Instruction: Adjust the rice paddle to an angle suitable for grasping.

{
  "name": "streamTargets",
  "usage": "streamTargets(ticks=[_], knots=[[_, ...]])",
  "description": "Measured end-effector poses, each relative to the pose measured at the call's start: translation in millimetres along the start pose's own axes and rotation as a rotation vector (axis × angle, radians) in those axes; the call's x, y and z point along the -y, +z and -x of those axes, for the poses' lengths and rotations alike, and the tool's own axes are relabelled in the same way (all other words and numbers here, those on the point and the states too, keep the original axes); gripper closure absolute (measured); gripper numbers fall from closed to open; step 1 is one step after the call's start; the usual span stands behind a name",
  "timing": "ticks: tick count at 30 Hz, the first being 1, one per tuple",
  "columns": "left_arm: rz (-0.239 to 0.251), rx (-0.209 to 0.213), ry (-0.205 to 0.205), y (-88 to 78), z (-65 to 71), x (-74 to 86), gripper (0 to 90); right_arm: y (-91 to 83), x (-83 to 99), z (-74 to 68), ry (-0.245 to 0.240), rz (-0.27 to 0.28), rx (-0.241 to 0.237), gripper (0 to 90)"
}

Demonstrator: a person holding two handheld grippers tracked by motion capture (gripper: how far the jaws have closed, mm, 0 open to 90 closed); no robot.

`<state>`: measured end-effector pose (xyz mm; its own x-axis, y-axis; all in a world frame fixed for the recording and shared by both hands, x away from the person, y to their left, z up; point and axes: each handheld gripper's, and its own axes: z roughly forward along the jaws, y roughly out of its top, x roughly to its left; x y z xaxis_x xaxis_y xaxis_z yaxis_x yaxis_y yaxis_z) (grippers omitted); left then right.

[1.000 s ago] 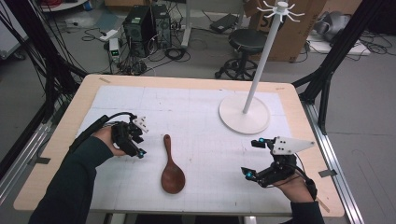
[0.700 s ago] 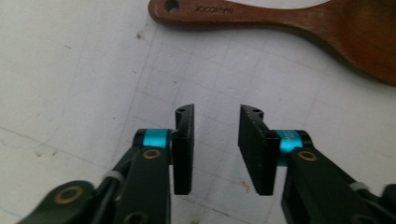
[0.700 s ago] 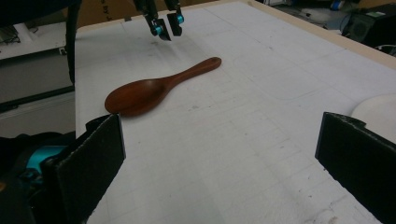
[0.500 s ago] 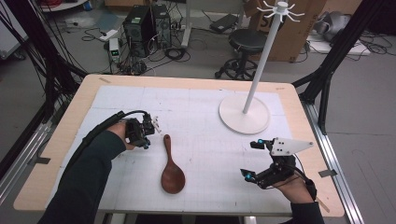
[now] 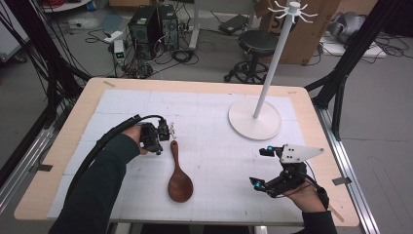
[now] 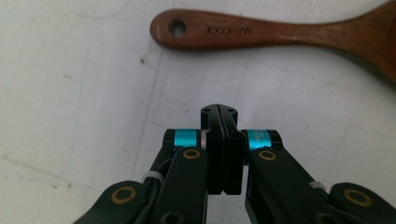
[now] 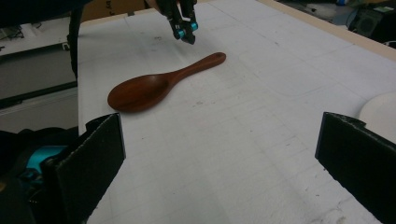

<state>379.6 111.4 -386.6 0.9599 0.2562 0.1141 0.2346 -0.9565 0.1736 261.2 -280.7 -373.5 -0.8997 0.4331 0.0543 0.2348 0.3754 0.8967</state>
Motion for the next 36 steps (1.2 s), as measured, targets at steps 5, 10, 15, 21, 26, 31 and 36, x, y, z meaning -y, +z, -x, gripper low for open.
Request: streamTargets(ticks=[5,10,15,21,26,31,36], knots=[[-0.031,0.009,0.008,5.8,-2.0,-11.7,90.0,-0.9,0.1,-0.5,0.001,0.000,0.000,0.5],[-0.058,0.012,0.019,12.5,-1.4,-19.8,90.0,-4.2,0.4,0.3,0.000,0.003,0.006,0.5],[-0.076,0.002,0.025,18.4,-1.9,-23.8,90.0,-7.5,1.2,1.7,0.002,0.011,0.010,0.5],[-0.088,0.002,0.041,22.4,-1.3,-33.5,90.0,-6.8,0.7,1.1,0.001,0.013,0.002,0.5],[-0.063,0.004,0.057,23.7,1.0,-45.4,90.0,-6.2,0.4,0.9,0.003,0.014,0.000,0.5],[-0.065,0.006,0.088,28.6,5.1,-58.1,90.0,-7.4,0.7,0.7,0.005,0.015,0.000,0.5],[-0.040,0.020,0.130,32.4,12.9,-75.0,90.0,-9.1,0.6,0.3,0.007,0.016,0.004,0.5]])
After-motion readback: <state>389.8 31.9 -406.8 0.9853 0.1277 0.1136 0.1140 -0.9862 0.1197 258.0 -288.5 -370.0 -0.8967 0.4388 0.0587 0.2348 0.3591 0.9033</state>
